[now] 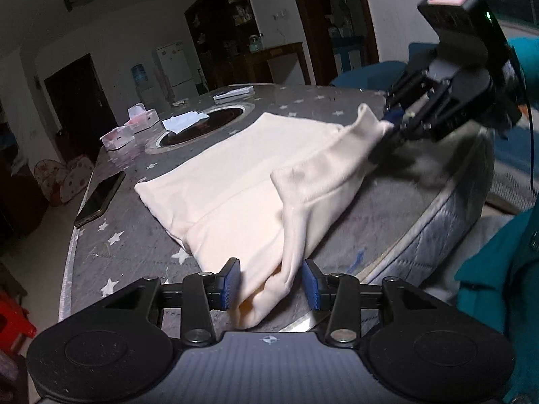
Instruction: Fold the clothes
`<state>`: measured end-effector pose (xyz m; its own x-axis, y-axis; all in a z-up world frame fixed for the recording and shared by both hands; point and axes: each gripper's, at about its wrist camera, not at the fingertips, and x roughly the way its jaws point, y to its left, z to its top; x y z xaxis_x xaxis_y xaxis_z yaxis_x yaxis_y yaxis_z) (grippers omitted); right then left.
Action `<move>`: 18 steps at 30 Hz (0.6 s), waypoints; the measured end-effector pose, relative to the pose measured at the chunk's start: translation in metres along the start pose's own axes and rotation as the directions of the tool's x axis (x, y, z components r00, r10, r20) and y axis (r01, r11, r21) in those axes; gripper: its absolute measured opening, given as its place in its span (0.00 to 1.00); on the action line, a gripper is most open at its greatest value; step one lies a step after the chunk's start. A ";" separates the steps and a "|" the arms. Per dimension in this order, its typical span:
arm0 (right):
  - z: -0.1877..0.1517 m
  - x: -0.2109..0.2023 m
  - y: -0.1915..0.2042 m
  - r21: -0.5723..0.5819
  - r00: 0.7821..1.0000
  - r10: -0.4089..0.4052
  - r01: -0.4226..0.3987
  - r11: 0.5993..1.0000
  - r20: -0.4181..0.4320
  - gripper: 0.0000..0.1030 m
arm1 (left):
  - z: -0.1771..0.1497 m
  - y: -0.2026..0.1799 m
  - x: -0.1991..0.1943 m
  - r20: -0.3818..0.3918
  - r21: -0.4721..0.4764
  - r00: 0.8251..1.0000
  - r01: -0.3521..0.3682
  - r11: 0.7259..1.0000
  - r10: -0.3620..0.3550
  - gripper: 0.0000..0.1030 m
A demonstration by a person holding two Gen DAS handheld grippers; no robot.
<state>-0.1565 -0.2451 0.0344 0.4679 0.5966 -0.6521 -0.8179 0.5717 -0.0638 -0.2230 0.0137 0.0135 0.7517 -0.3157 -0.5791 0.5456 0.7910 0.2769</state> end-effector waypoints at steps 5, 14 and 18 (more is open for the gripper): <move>-0.003 -0.005 0.004 0.010 1.000 -0.012 0.012 1.000 0.022 0.09 | 0.002 -0.001 -0.008 0.041 0.004 0.999 0.011 1.000 -0.011 0.11; -0.003 -0.063 0.011 0.034 0.999 -0.013 0.011 0.999 0.049 0.09 | 0.022 -0.009 -0.068 0.175 -0.067 0.978 0.126 0.990 -0.113 0.10; 0.002 -0.099 0.017 0.027 0.998 -0.002 0.001 1.000 0.060 0.09 | 0.033 -0.008 -0.086 0.217 -0.110 0.968 0.153 0.982 -0.127 0.10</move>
<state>-0.2163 -0.2934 0.0990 0.4890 0.6282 -0.6052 -0.8084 0.5870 -0.0439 -0.2790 0.0173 0.0864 0.7391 -0.5196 -0.4288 0.6102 0.7860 0.0994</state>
